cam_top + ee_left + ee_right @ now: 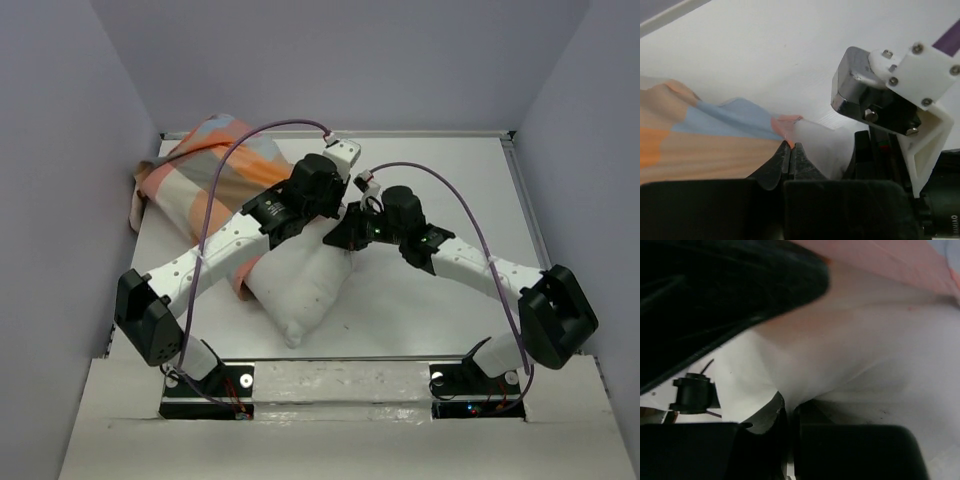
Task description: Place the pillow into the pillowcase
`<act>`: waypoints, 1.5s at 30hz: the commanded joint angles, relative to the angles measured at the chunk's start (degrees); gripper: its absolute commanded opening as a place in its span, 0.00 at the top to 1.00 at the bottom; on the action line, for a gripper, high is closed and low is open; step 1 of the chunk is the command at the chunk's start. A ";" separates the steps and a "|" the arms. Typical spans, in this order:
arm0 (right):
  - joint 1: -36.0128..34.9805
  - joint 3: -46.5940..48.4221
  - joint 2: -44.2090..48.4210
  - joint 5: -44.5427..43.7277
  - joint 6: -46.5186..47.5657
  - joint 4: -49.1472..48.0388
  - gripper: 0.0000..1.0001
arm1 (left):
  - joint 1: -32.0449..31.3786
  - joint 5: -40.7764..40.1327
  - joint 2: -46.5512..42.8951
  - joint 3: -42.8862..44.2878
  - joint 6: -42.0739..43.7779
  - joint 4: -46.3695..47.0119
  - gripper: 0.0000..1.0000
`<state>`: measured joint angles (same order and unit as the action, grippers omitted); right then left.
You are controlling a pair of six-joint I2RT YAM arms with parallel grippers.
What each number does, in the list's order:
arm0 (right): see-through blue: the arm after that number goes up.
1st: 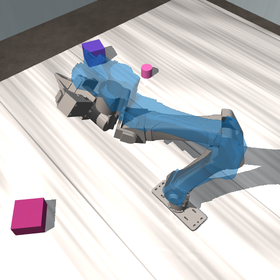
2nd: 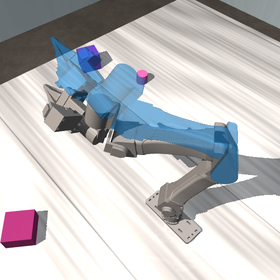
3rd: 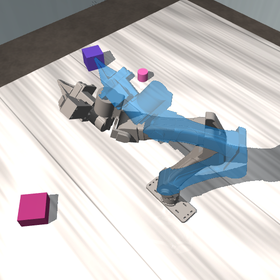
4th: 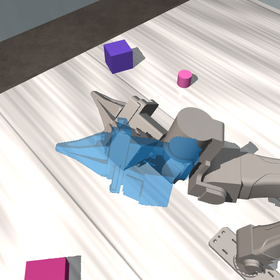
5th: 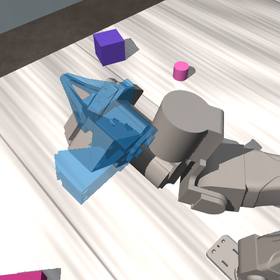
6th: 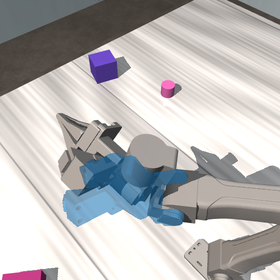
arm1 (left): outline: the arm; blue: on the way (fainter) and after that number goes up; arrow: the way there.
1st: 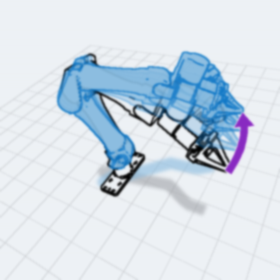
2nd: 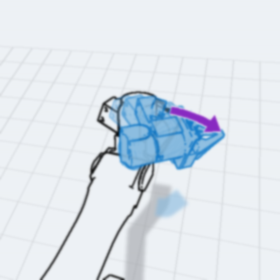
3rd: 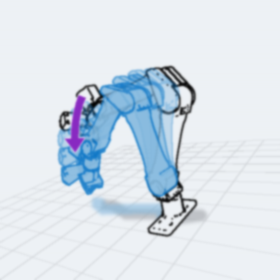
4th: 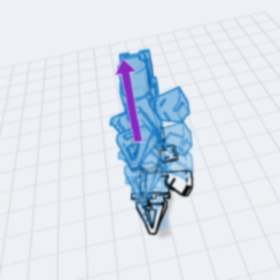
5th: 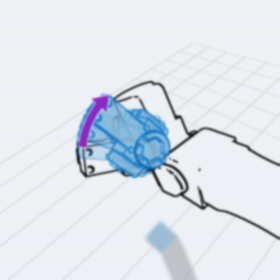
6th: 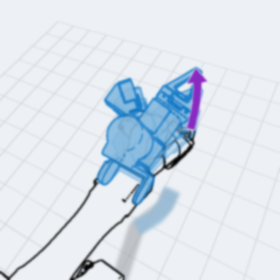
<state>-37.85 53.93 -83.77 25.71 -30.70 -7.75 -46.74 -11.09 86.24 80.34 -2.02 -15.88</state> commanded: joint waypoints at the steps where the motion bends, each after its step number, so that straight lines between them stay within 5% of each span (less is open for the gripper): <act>1: -0.30 -0.84 8.96 2.95 -6.39 -24.76 1.00 | -1.16 19.42 -5.46 7.29 -13.16 7.26 1.00; 7: 1.18 -3.74 7.51 -16.11 -4.19 -24.33 1.00 | -2.91 25.77 -11.17 7.03 -22.23 10.52 1.00; 13: 4.45 -2.34 -7.27 -13.24 -11.22 -25.21 1.00 | -5.90 31.56 -10.57 8.60 -30.31 13.50 1.00; 19: 4.97 -7.42 -8.43 -17.01 -10.79 -25.92 1.00 | -7.40 34.03 -8.72 9.32 -36.11 19.47 1.00; 21: 5.50 -8.84 -7.55 -16.92 -10.61 -25.39 1.00 | -7.49 31.06 -8.72 8.61 -35.25 19.57 0.90; 23: 5.50 -11.82 -3.35 -19.02 -9.74 -24.77 0.97 | -7.40 26.59 -8.45 8.79 -31.04 15.72 0.50; 24: 5.50 -12.44 0.67 -19.90 -8.25 -22.60 0.86 | -7.49 20.82 -8.11 9.05 -29.29 10.57 0.19; 26: 5.50 -13.24 5.08 -22.97 -6.31 -19.25 0.72 | -7.49 14.03 -8.45 8.44 -24.73 7.28 0.01; 29: 6.03 -12.89 13.50 -25.18 -2.10 -11.78 0.46 | -7.49 3.12 -12.40 2.58 -21.89 4.20 0.01; 36: 6.03 -11.92 30.14 -15.99 4.50 5.17 0.35 | -6.35 -25.00 -30.57 -23.77 -26.96 -3.96 0.01; 39: 6.03 -12.36 30.86 -10.18 4.68 7.13 0.35 | -5.38 -25.91 -33.84 -30.92 -29.96 -5.12 0.01; 45: -3.52 -10.78 28.58 -11.38 5.21 6.69 0.58 | -2.48 -27.84 -34.47 -42.00 -33.14 1.51 0.01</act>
<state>-35.00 40.45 -53.49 13.69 -27.42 -2.70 -51.24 -32.82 51.33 42.19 -32.27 -20.45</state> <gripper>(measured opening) 0.478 0.989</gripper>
